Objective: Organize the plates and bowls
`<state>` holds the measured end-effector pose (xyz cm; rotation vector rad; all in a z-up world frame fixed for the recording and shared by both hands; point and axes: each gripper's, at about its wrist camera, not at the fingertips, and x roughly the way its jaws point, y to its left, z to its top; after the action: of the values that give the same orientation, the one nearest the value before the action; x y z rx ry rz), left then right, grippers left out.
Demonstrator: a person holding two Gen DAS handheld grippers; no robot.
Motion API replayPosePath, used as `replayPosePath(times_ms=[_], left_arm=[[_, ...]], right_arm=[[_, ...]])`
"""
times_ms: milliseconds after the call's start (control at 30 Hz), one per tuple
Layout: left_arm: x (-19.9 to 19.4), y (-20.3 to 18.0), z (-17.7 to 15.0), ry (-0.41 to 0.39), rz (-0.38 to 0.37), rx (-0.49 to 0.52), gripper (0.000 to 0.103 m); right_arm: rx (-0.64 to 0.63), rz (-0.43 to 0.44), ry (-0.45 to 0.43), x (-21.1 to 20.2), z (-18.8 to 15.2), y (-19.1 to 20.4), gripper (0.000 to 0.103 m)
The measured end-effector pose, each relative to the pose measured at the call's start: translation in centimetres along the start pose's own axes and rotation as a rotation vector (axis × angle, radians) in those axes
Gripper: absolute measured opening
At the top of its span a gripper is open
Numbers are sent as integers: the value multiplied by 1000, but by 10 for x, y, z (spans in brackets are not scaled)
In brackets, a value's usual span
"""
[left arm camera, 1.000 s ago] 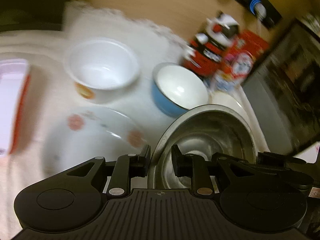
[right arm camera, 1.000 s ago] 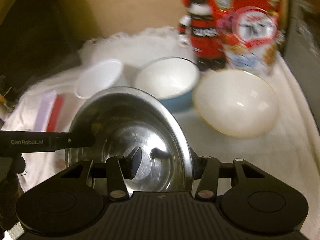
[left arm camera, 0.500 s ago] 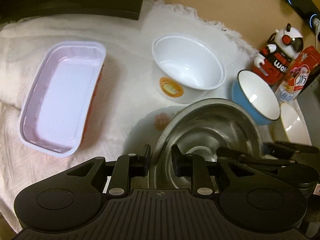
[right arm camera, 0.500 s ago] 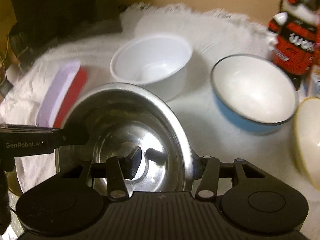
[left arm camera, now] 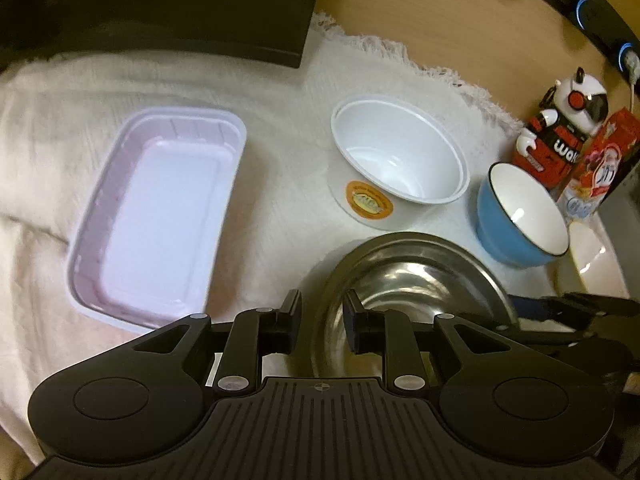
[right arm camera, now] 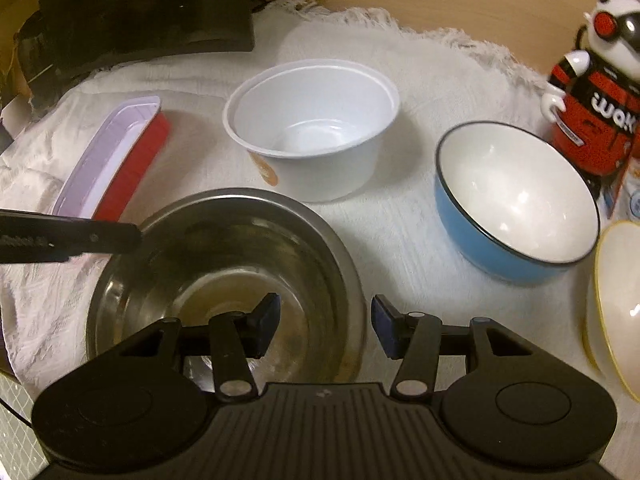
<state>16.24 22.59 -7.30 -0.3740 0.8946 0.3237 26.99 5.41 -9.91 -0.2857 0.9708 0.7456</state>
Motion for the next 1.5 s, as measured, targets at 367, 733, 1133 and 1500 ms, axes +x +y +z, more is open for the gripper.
replayPosePath(times_ms=[367,733,1133,1500], left_arm=[[-1,18,-12,-7,-30,-71,26],[-3,23,-19,-12,-31,-102,31],[38,18,-9,121,-46,-80,33],[54,11,2,193,-65,-119,37]], right_arm=[[60,-14,-5,-13,-15,-18,51],[200,59,81,4,-26,-35,52],[181,132,95,15,-17,-21,52],[196,146,119,22,-11,-22,56]])
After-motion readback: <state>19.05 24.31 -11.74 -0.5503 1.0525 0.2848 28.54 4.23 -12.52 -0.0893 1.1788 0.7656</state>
